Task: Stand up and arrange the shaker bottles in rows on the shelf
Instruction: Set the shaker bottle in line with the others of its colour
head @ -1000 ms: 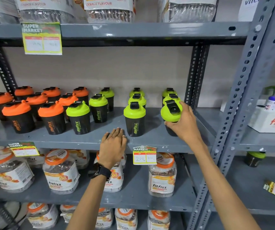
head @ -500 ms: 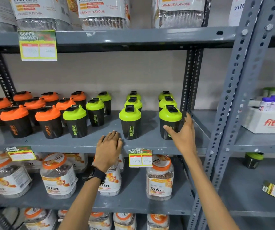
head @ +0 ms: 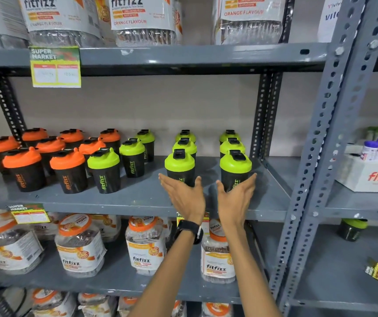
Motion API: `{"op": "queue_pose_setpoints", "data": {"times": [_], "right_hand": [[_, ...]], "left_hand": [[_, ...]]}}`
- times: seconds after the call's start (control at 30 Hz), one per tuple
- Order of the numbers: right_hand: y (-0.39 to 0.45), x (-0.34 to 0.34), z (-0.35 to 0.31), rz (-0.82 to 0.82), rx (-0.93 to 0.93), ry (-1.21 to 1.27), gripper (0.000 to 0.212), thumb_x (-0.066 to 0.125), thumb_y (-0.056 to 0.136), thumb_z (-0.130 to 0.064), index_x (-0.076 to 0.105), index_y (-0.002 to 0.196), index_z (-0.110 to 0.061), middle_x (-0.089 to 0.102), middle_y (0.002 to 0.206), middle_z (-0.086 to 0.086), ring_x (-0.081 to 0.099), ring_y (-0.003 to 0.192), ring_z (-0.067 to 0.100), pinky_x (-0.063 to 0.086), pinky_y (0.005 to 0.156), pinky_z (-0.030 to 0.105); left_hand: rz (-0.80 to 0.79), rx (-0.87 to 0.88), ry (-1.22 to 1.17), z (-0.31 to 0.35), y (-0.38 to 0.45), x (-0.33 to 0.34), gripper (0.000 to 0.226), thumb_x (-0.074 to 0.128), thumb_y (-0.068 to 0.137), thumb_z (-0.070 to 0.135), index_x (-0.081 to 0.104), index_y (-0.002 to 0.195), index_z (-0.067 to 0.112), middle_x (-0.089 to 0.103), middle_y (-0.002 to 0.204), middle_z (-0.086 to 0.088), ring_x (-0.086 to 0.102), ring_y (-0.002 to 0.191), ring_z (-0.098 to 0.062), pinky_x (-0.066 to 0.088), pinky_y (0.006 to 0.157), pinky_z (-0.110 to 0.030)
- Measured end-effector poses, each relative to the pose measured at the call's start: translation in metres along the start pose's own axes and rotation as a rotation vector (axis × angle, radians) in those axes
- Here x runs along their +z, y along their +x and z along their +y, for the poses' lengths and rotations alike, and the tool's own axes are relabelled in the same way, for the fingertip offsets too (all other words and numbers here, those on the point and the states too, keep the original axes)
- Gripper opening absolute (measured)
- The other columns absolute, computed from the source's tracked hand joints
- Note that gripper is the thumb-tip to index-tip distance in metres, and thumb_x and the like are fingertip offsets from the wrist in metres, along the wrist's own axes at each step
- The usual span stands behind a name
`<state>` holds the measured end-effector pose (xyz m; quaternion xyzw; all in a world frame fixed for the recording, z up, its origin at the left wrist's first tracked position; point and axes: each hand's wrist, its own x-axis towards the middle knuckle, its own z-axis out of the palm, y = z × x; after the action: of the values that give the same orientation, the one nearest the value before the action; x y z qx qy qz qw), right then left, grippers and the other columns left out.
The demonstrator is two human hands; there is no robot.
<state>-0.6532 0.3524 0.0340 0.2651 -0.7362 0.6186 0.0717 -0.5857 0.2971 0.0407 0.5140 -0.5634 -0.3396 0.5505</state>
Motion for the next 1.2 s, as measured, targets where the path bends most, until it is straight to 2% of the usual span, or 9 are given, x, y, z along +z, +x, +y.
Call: {"op": "queue_pose_setpoints", "data": {"times": [0.1, 0.27, 0.4, 0.53, 0.63, 1.0, 1.2], "right_hand": [[0.006, 0.003, 0.001, -0.023, 0.031, -0.026, 0.107, 0.078, 0.081, -0.032, 0.009, 0.152, 0.007, 0.031, 0.154, 0.027, 0.032, 0.144, 0.037, 0.036, 0.112, 0.039], [0.012, 0.003, 0.003, -0.022, 0.019, -0.051, 0.08, 0.079, 0.08, -0.016, 0.032, 0.139, 0.007, 0.048, 0.137, 0.026, 0.049, 0.129, 0.041, 0.045, 0.1, 0.042], [0.019, -0.003, 0.006, -0.07, 0.024, -0.046, 0.072, 0.079, 0.079, -0.013, 0.036, 0.133, 0.007, 0.05, 0.133, 0.027, 0.05, 0.126, 0.043, 0.045, 0.099, 0.044], [0.021, -0.011, 0.012, -0.082, 0.018, -0.062, 0.069, 0.08, 0.079, -0.014, 0.038, 0.129, 0.008, 0.05, 0.131, 0.026, 0.051, 0.124, 0.043, 0.045, 0.098, 0.043], [0.02, -0.015, 0.014, -0.088, 0.02, -0.056, 0.07, 0.08, 0.079, -0.014, 0.038, 0.13, 0.008, 0.05, 0.132, 0.026, 0.05, 0.125, 0.042, 0.045, 0.099, 0.043], [0.017, -0.013, 0.009, -0.125, 0.019, -0.042, 0.073, 0.077, 0.082, -0.014, 0.032, 0.135, 0.007, 0.046, 0.137, 0.026, 0.047, 0.129, 0.04, 0.044, 0.103, 0.044], [0.017, -0.012, 0.01, -0.125, 0.018, -0.047, 0.074, 0.077, 0.082, -0.015, 0.031, 0.136, 0.006, 0.044, 0.138, 0.025, 0.046, 0.131, 0.04, 0.044, 0.105, 0.045]], "left_hand": [[0.033, -0.057, -0.009, 0.001, 0.004, 0.007, 0.114, 0.082, 0.08, 0.028, 0.004, 0.157, 0.0, 0.015, 0.166, -0.019, 0.025, 0.152, -0.037, 0.036, 0.118, -0.052], [0.069, -0.043, 0.009, 0.004, 0.007, 0.009, 0.097, 0.081, 0.08, 0.014, 0.019, 0.153, 0.001, 0.029, 0.161, -0.018, 0.033, 0.148, -0.036, 0.035, 0.118, -0.051], [0.026, 0.004, 0.009, 0.0, 0.007, 0.006, 0.086, 0.077, 0.082, 0.01, 0.025, 0.15, 0.001, 0.039, 0.153, -0.02, 0.038, 0.143, -0.038, 0.038, 0.114, -0.053], [-0.045, 0.023, 0.003, -0.006, 0.007, 0.001, 0.078, 0.076, 0.083, 0.011, 0.03, 0.145, 0.003, 0.046, 0.145, -0.018, 0.046, 0.136, -0.039, 0.044, 0.108, -0.055], [-0.066, 0.022, 0.001, -0.003, 0.004, 0.0, 0.08, 0.076, 0.083, 0.012, 0.028, 0.146, 0.001, 0.044, 0.148, -0.018, 0.043, 0.139, -0.038, 0.043, 0.109, -0.057], [-0.006, -0.038, 0.01, 0.007, -0.004, -0.001, 0.083, 0.076, 0.082, 0.008, 0.027, 0.148, 0.001, 0.045, 0.14, -0.021, 0.049, 0.13, -0.045, 0.044, 0.106, -0.057], [-0.025, -0.034, 0.018, 0.007, -0.002, -0.005, 0.08, 0.077, 0.082, 0.011, 0.029, 0.146, 0.002, 0.047, 0.138, -0.021, 0.051, 0.128, -0.045, 0.046, 0.104, -0.057]]}}
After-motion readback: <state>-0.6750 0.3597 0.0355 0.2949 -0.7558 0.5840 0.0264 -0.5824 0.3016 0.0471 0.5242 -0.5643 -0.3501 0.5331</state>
